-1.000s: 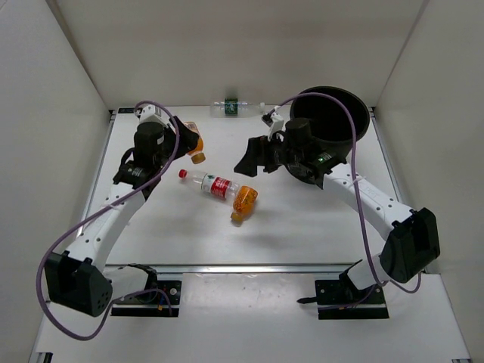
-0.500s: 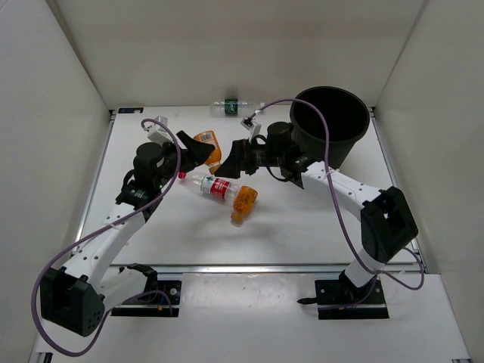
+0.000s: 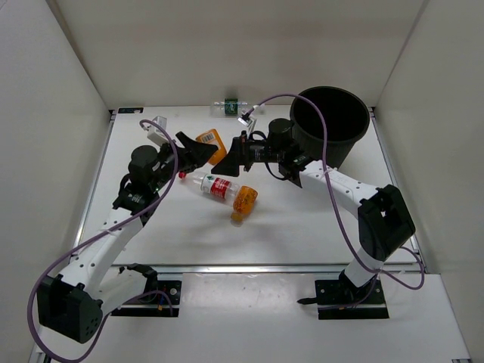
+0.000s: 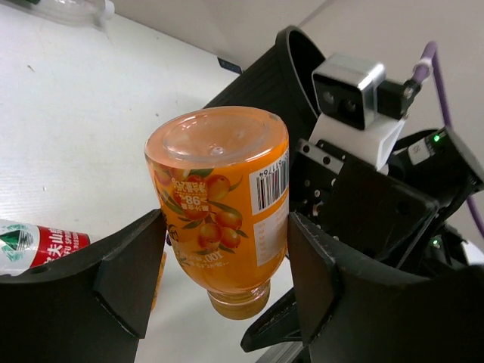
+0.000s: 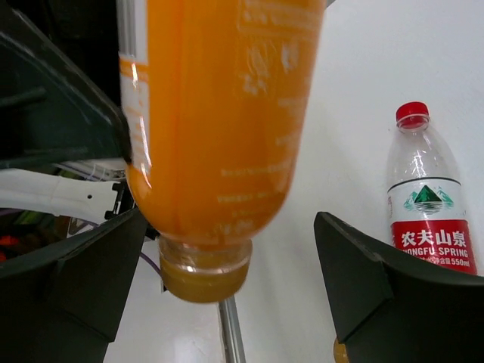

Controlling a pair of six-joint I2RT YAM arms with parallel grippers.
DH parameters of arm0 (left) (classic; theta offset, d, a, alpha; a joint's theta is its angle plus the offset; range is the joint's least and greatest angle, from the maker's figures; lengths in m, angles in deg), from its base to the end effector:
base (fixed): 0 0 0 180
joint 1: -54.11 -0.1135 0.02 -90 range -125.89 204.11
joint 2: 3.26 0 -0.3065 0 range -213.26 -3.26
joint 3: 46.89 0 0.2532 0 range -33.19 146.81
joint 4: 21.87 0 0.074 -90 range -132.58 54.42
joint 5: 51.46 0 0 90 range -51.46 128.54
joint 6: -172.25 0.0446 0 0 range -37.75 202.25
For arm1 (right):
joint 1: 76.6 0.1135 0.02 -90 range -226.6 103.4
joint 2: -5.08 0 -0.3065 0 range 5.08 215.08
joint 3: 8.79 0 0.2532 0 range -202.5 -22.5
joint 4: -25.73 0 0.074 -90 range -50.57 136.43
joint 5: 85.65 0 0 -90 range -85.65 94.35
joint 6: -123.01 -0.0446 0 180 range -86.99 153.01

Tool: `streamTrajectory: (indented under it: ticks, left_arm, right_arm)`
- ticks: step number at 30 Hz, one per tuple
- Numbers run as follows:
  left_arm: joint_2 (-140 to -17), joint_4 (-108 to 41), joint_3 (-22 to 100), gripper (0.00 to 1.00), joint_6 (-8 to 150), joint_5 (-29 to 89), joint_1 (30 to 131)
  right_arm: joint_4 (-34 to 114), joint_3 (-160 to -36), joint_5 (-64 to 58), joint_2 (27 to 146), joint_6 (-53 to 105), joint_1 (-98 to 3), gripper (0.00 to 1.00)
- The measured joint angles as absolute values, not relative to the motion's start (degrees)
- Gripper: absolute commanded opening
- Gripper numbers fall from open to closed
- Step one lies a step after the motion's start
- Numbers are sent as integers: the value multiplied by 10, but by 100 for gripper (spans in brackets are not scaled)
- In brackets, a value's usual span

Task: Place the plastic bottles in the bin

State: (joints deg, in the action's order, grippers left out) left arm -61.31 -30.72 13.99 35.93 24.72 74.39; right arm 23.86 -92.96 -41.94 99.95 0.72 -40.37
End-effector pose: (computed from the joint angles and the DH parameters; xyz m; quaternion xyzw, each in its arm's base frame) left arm 0.2096 -0.0888 0.3738 -0.0878 0.7370 -0.4394 0.5060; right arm 0.3023 0.2615 0.3558 -0.2796 0.6891 0.5835 0.3264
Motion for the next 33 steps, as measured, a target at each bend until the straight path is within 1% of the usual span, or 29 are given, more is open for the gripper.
streamTrajectory:
  ticks: [1, 2, 3, 4, 6, 7, 8, 9, 10, 11, 12, 13, 14, 15, 17, 22, 26, 29, 33]
  left_arm:
    - [-615, -310, 140, 21, 361, 248, 748]
    - [-617, -311, 140, 21, 363, 248, 753]
    - [-619, -311, 140, 21, 363, 247, 757]
    - [-622, -311, 140, 21, 363, 245, 757]
    - [-625, -310, 140, 21, 363, 241, 759]
    - [-625, -309, 140, 22, 363, 240, 759]
    - [-625, -308, 140, 23, 363, 240, 759]
    - [-625, -308, 140, 25, 363, 240, 759]
    - [-626, -308, 140, 31, 363, 240, 759]
    - [-626, -308, 140, 46, 363, 240, 759]
    - [-626, -307, 140, 56, 364, 239, 759]
    - [-626, -308, 140, 79, 365, 238, 759]
    - [-626, -308, 140, 94, 368, 237, 759]
    - [-626, -308, 140, 98, 373, 237, 759]
    - [-623, -311, 140, 99, 376, 236, 758]
    - [-599, -344, 147, 98, 399, 237, 748]
    - [-581, -416, 193, 99, 421, 262, 728]
    - [-582, -498, 249, 99, 442, 309, 712]
    - [-622, -611, 310, 98, 476, 372, 696]
  right_arm:
    - [242, -933, -422, 1000, 12, -403, 86]
    - [242, -937, -425, 1001, 14, -402, 75]
    - [241, -938, -428, 1002, 17, -402, 69]
    - [238, -938, -430, 1002, 16, -402, 58]
    - [236, -938, -433, 1002, 13, -402, 44]
    - [235, -938, -433, 1003, 12, -403, 33]
    - [235, -938, -434, 1004, 8, -403, 29]
    - [235, -938, -436, 1004, 7, -403, 22]
    - [235, -938, -438, 1004, 5, -403, 16]
    - [235, -938, -439, 1004, 5, -402, 11]
    - [236, -938, -439, 1004, 6, -402, 9]
    - [238, -938, -439, 1004, 7, -402, 6]
    - [240, -938, -439, 1004, 8, -402, 3]
    - [243, -938, -438, 1003, 10, -402, 3]
    - [251, -938, -431, 1002, 13, -403, 0]
    - [273, -925, -421, 984, 14, -421, 0]
    - [340, -930, -393, 952, 46, -460, 0]
    - [432, -972, -333, 933, 89, -494, 0]
    - [542, -1038, -206, 889, 138, -550, 0]
